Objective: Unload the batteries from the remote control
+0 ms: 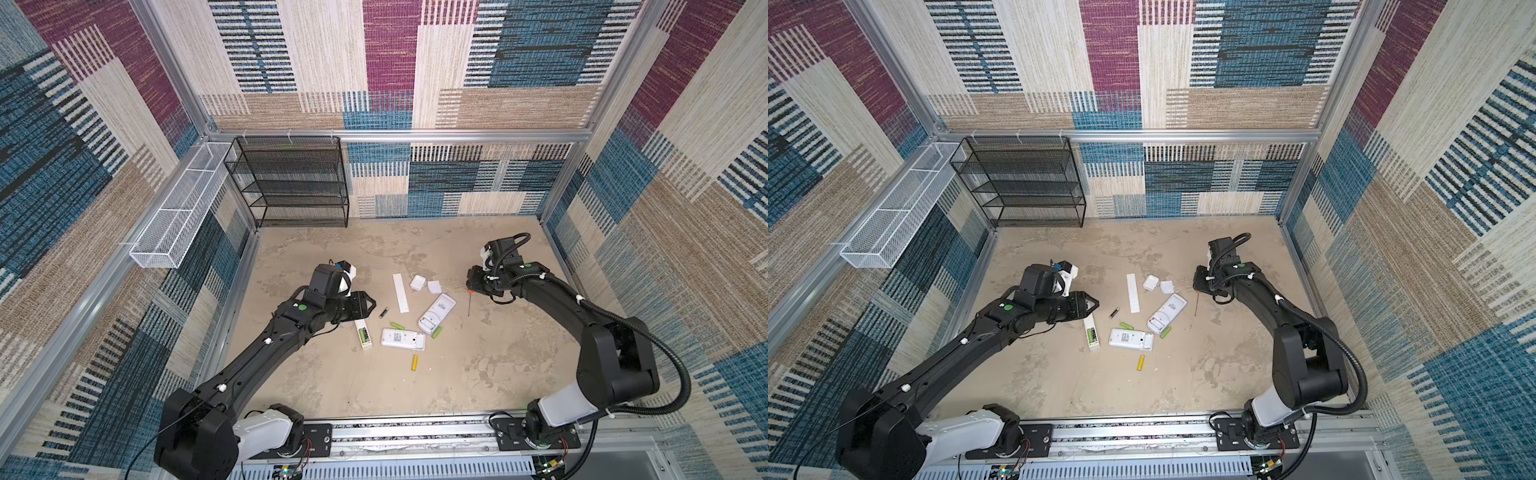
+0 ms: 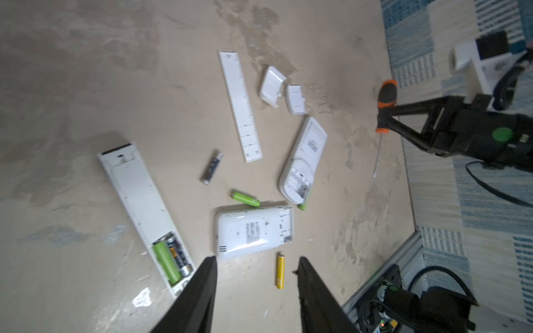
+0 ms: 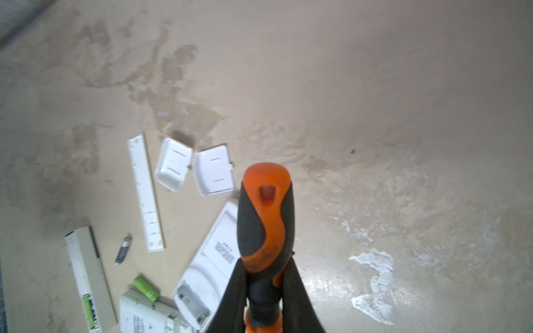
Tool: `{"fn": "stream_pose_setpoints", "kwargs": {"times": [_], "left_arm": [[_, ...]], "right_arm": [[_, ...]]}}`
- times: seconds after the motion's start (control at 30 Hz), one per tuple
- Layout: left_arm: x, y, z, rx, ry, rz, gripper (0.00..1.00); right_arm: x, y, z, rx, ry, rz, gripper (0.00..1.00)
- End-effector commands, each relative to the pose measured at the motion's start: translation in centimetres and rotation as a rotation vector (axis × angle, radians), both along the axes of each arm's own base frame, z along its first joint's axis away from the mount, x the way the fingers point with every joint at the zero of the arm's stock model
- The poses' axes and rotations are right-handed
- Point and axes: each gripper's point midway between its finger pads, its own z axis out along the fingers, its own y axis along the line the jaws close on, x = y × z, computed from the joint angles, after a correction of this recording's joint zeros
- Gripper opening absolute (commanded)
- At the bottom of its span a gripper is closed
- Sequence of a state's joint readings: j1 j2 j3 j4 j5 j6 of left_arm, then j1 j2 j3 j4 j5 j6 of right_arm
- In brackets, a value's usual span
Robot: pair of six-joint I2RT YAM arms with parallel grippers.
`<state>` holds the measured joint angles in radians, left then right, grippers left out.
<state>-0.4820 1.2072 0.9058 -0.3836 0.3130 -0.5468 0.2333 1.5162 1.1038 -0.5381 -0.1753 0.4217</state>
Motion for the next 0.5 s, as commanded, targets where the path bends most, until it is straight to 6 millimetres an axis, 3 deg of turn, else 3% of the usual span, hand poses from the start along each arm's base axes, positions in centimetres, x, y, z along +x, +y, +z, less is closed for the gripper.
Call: {"fn": "stream_pose_setpoints", "kwargs": {"times": [0.0,0.17,0.33,0.47], "left_arm": [[0.6,-2.9,3.0,-0.011,-0.145,-0.054,0.48],[-0.6,-8.6,5.5,0.003,-0.232,-0.175,0.48],[-0.6,-13.3,4.7,0.014,-0.227,-0.226,0.5],[0.3,-15.0,3.9,-0.008,-0.205,-0.211,0.5]], "right_arm": [[0.8,2.8,4.5,0.079,-0.137,0.044,0.0],[0.1,6.1,8.5,0.124,-0.221,0.054,0.0],[-0.7,8.9,9.8,0.195,-0.216,0.081,0.0],[-1.5,10.0,9.9,0.218,-0.193,0.11,0.0]]}}
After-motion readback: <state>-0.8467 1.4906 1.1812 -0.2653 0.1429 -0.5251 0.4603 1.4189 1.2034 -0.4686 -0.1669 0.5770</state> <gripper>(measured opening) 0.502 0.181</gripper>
